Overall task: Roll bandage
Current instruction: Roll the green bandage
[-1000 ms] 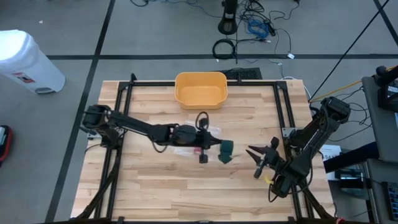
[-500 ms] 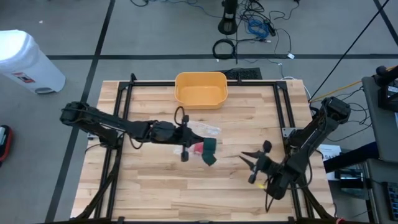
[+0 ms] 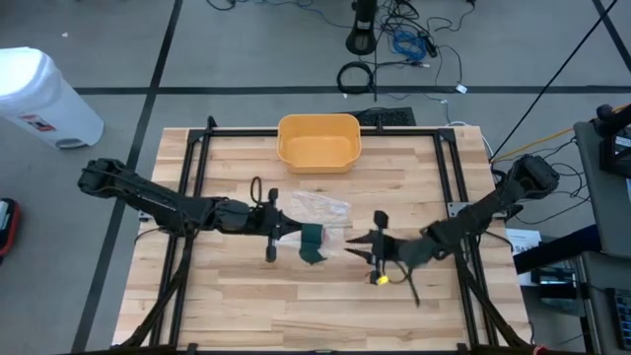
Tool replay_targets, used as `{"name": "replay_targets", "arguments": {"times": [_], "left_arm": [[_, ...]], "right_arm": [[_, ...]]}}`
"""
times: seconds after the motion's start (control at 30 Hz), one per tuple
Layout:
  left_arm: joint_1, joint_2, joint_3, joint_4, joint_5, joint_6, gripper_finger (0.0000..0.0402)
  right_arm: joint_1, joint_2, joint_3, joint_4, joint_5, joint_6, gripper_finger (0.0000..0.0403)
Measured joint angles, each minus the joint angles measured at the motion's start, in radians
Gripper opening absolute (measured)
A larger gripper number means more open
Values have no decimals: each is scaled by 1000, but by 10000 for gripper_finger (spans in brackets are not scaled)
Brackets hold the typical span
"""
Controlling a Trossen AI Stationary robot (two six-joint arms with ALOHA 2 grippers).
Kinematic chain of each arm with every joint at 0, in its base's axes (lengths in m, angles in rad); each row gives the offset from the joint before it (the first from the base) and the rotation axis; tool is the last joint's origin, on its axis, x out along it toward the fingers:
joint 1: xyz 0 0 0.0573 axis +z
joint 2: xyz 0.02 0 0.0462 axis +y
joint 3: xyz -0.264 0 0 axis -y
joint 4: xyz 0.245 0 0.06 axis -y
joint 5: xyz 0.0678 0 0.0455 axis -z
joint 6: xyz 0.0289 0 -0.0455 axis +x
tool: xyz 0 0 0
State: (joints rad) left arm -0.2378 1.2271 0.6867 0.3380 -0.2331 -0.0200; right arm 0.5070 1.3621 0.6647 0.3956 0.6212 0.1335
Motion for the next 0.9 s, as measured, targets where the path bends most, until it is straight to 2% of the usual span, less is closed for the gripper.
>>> {"name": "replay_targets", "arguments": {"times": [0.13, 0.3, 0.37, 0.5, 0.6, 0.77, 0.9], "left_arm": [[-8, -24, -21, 3, -7, 0, 0], [-8, -16, -23, 6, -42, 11, 0], [-8, 0, -23, 6, -69, 31, 0], [-8, 31, -23, 9, -116, 62, 0], [-8, 51, -23, 26, -123, 81, 0], [-7, 62, -23, 59, -127, 88, 0], [-5, 62, -23, 60, -143, 89, 0]], "right_arm": [[-103, 5, -78, 247, -168, 10, 82], [-181, 73, -108, 367, -353, 87, 130], [-196, 126, -108, 427, -389, 94, 159], [-219, 216, -106, 559, -389, 85, 219], [-238, 273, -98, 636, -398, 84, 243], [-253, 373, -31, 648, -445, 83, 237], [-253, 429, 7, 644, -445, 62, 187]]}}
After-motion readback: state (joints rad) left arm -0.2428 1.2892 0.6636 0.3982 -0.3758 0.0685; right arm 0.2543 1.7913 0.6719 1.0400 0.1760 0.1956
